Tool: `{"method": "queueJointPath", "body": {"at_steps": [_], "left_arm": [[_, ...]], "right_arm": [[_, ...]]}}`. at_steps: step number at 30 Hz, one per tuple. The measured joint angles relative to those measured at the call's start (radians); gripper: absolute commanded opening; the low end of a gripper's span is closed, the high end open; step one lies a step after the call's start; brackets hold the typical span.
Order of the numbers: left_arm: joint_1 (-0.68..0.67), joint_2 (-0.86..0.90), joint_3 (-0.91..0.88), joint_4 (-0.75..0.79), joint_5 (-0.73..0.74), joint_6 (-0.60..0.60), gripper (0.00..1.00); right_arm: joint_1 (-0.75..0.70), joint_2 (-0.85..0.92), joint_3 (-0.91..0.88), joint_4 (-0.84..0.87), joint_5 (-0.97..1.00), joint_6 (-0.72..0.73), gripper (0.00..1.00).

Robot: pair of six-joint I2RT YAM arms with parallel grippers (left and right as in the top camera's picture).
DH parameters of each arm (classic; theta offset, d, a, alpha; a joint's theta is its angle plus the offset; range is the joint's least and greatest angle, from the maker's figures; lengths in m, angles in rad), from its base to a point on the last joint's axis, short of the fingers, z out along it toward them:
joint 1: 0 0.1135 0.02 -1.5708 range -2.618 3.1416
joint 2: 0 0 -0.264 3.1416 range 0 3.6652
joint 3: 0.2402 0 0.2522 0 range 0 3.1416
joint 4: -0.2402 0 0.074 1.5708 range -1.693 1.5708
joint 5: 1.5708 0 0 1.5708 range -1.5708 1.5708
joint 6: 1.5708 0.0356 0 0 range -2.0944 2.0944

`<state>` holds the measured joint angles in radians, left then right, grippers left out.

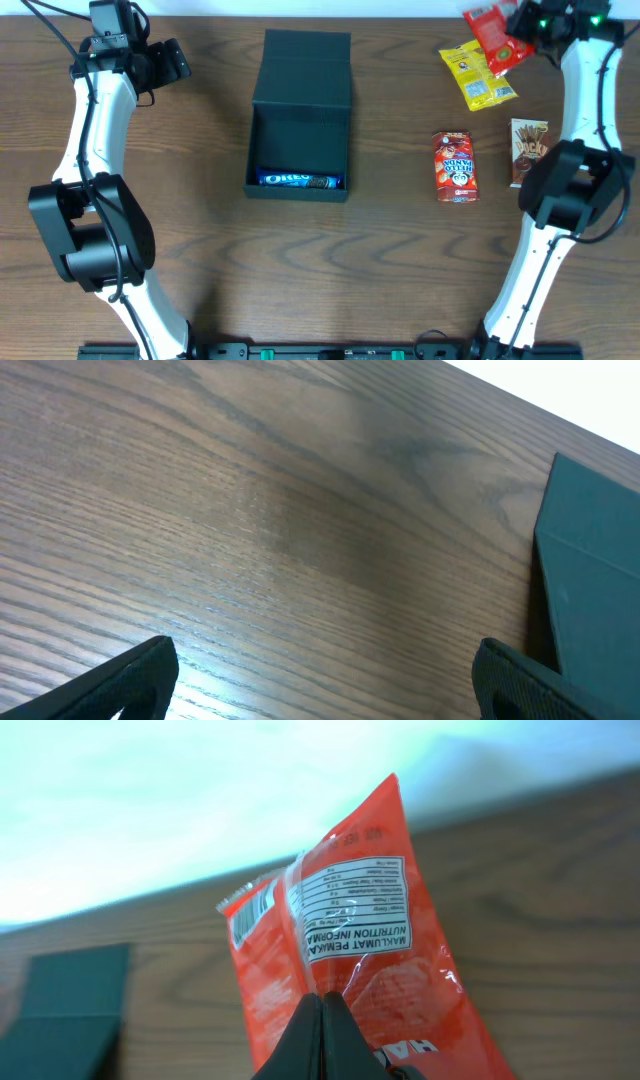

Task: Pack container
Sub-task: 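Carry the red chip bag over the box and drop it inside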

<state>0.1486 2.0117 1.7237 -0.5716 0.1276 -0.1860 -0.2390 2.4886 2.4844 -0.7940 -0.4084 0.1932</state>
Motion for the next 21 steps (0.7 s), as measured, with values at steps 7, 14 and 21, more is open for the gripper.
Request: {"method": "queueJointPath", "body": {"at_steps": [7,14,21], "left_arm": [[0.001,0.000,0.000,0.005,0.000,0.000,0.95],[0.039,0.000,0.000,0.005,0.000,0.000,0.95],[0.106,0.000,0.000,0.005,0.000,0.001,0.95]], "right_arm": [[0.171,-0.018,0.108,-0.150,-0.023,0.047,0.01],[0.409,-0.018,0.109,-0.255,-0.027,0.177,0.01],[0.579,-0.018,0.109,-0.351,0.058,0.360,0.02]]}}
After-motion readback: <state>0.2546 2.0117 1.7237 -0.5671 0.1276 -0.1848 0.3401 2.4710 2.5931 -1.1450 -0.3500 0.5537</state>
